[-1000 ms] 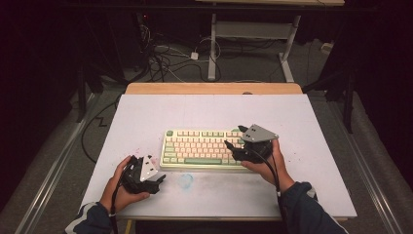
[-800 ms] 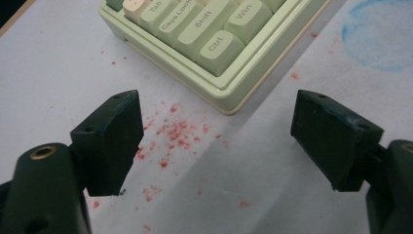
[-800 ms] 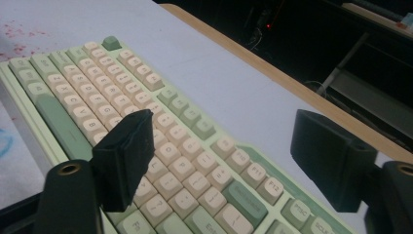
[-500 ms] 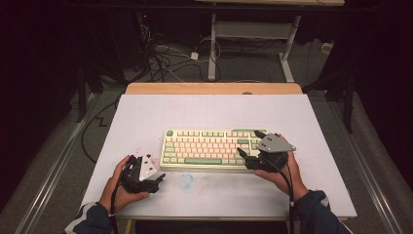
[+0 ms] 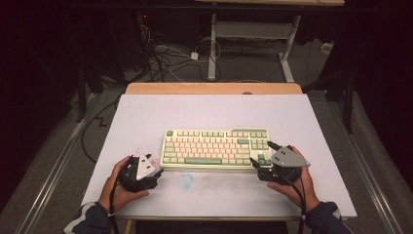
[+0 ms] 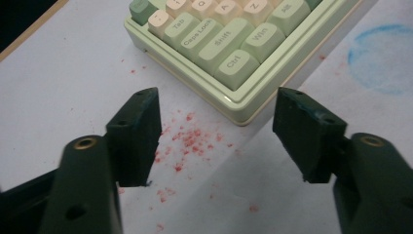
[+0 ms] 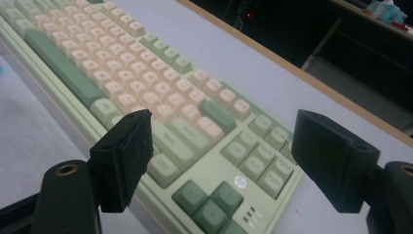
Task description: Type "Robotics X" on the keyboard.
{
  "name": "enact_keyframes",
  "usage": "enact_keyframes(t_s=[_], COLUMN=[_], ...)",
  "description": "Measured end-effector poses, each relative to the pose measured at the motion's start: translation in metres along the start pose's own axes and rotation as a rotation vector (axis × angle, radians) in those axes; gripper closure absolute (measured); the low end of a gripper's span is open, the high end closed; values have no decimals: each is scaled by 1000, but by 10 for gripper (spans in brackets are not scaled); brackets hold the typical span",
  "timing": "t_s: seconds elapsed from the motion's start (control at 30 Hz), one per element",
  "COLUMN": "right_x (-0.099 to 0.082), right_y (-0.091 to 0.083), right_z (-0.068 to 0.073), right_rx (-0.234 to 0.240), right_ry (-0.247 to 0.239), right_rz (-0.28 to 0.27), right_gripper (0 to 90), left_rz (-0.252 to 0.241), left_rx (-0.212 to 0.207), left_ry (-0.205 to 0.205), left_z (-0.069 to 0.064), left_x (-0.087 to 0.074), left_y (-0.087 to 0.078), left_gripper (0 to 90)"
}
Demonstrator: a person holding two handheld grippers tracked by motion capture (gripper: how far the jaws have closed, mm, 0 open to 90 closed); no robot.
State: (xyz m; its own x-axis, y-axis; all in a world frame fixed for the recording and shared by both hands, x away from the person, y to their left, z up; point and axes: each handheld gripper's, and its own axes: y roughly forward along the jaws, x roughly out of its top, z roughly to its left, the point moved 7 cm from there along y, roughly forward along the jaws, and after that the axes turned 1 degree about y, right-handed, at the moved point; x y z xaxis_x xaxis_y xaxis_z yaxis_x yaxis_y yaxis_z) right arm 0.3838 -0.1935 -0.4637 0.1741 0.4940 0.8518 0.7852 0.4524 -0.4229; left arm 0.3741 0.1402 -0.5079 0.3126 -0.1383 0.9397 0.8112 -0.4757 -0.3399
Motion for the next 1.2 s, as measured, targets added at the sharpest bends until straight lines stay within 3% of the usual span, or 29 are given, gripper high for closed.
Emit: enact_keyframes(t_s=[0.13, 0.37, 0.47, 0.77, 1.0, 1.2], right_x=[-14, -31, -36, -39, -41, -42], right_y=[-5, -16, -19, -18, -14, -13], right_z=[3, 11, 12, 11, 13, 12], right_rx=[4, 11, 11, 12, 21, 26], right_ry=[6, -3, -2, 0, -5, -8], right_rz=[24, 53, 57, 71, 83, 89], right_gripper=[244, 245, 245, 245, 247, 247], left_rz=[2, 7, 15, 42, 51, 79], left_rx=[-19, -71, -94, -153, -202, -221], left_ry=[-21, -76, -86, -65, -46, -31], left_z=[-2, -7, -10, -29, -51, -63], left_x=[4, 14, 18, 36, 55, 57], left_y=[-1, -4, -3, 12, 34, 55], left_gripper=[463, 779, 864, 872, 872, 871])
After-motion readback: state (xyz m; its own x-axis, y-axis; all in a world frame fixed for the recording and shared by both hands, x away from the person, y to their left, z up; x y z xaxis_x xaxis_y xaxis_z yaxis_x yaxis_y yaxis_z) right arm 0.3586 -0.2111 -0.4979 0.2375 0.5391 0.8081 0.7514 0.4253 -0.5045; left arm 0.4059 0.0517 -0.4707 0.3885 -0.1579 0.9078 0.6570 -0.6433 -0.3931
